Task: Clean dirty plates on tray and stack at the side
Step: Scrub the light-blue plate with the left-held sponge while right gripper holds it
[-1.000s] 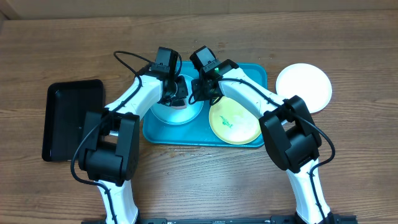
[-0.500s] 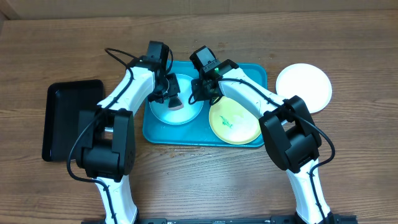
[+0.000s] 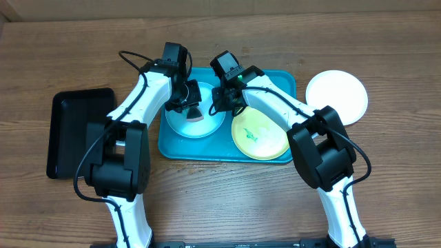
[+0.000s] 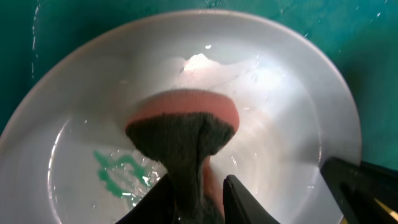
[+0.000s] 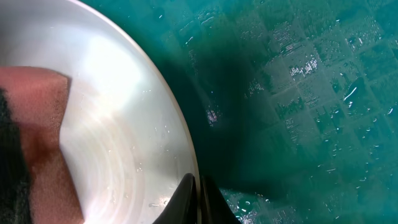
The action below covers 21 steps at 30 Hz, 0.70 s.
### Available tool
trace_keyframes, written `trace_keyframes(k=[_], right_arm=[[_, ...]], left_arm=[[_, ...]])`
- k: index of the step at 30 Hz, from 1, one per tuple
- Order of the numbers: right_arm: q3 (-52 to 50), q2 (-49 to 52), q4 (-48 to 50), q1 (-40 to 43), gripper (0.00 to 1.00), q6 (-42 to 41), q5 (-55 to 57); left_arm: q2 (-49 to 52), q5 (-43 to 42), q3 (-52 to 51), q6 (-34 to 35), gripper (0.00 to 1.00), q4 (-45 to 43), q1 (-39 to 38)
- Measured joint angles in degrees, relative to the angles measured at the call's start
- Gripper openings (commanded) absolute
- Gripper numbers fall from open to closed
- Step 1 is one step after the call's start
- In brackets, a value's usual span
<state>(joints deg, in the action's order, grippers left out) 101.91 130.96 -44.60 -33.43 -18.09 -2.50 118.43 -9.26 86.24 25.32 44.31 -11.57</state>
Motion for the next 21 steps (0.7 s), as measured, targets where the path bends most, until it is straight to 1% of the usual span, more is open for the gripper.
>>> trace_keyframes(k=[4, 5, 11, 17, 21], right_arm=[[0.0, 0.0, 0.02, 0.0, 0.04, 0.0, 0.0], [0.0, 0.0, 0.0, 0.0, 0.04, 0.0, 0.02], [-0.02, 0.0, 0.04, 0.0, 0.04, 0.07, 0.0], [-0.02, 0.0, 0.24, 0.0, 0.04, 0.09, 0.07], [-0.02, 0.0, 0.37, 0.02, 0.04, 0.11, 0.04]], left_arm=[[0.66, 0.02, 0.0, -0.2, 0.09, 0.72, -0.11], [0.9, 0.02, 0.0, -0.24, 0.05, 0.66, -0.11], [1.11, -0.31, 0.26, -0.42, 0.04, 0.55, -0.11], [1.36, -4.98, 0.44, -0.42, 0.04, -2.03, -0.44], [1.51, -6.62, 0.48, -0.42, 0.04, -3.67, -0.83]])
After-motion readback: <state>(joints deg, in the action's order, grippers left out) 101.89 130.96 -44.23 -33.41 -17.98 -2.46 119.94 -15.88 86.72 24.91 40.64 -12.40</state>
